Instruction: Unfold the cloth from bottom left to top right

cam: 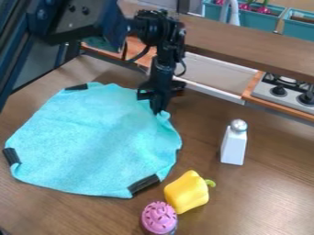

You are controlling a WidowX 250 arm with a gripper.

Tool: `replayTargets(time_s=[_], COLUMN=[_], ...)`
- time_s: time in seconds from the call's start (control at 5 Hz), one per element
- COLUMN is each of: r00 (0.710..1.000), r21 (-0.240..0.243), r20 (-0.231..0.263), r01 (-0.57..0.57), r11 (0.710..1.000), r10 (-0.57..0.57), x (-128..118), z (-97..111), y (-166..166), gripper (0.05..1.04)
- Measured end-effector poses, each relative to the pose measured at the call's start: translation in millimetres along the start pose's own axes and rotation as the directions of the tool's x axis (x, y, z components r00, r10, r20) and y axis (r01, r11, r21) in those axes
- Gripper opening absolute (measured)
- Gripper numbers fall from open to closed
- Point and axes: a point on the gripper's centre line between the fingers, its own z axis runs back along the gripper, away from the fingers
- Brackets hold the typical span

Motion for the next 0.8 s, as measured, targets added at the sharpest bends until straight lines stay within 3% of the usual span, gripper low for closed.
replayTargets(time_s=[0.2, 0.4, 0.6, 0.8], r00=[0.999, 0.999, 0.999, 0.997], r21=[-0.054, -0.155, -0.226, -0.297], r20=[-0.001, 0.001, -0.011, -0.015], r01=[0.032, 0.043, 0.043, 0.063], r11=[0.998, 0.987, 0.973, 0.953], r10=[-0.032, -0.043, -0.046, -0.071], x=[-8.1, -7.0, 0.2, 2.0], z=[5.1, 25.2, 39.8, 57.5], y=[0.1, 2.1, 10.5, 15.5], gripper=[0.425, 0.702, 0.964, 1.001])
